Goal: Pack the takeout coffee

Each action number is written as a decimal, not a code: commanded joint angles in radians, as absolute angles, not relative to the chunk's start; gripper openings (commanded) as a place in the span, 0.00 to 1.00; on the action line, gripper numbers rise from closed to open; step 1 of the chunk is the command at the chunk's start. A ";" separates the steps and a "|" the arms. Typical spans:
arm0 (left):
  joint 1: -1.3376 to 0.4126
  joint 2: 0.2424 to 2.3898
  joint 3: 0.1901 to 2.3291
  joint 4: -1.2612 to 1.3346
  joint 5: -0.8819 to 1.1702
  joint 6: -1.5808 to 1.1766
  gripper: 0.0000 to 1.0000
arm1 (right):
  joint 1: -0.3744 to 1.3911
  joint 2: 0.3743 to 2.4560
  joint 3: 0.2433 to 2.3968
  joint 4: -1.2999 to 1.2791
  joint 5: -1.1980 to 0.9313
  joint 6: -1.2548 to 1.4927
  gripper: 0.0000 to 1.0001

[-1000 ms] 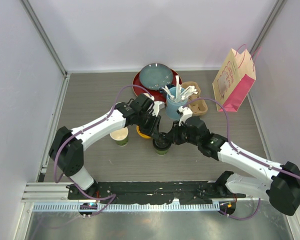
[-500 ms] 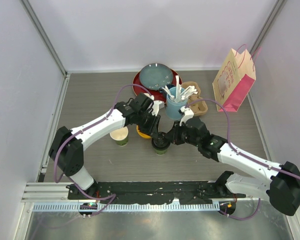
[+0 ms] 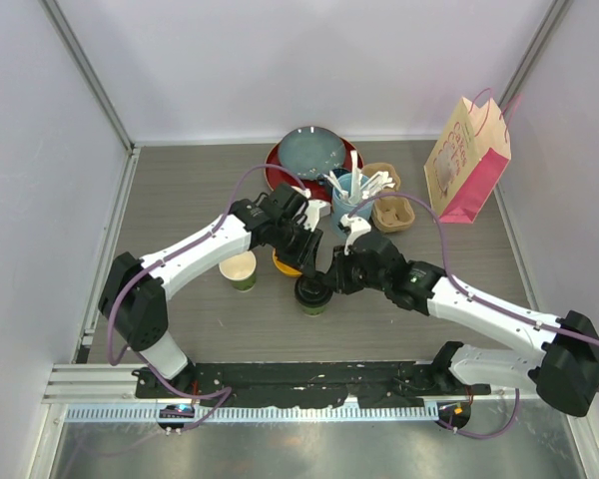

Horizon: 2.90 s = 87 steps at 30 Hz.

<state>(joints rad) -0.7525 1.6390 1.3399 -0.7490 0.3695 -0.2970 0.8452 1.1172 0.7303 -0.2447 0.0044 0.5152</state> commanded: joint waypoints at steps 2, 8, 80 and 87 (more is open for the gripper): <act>-0.756 1.628 1.379 -0.723 0.374 -0.253 0.34 | 0.871 1.121 0.807 -0.345 -0.031 0.477 0.26; -0.756 1.611 1.374 -0.730 0.373 -0.239 0.35 | 0.871 1.121 0.877 -0.377 -0.026 0.456 0.36; -0.772 1.623 1.350 -0.784 0.368 -0.100 0.44 | 0.776 1.108 0.621 -0.382 -0.181 0.627 0.07; -0.770 1.646 1.359 -0.752 0.362 -0.069 0.44 | 0.815 1.049 0.755 -0.400 -0.153 0.626 0.10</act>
<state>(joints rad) -0.7712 1.6211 1.3212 -0.8101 0.3866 -0.1047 0.7887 1.0904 0.6834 -0.3126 -0.1761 0.6506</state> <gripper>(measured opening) 0.446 0.094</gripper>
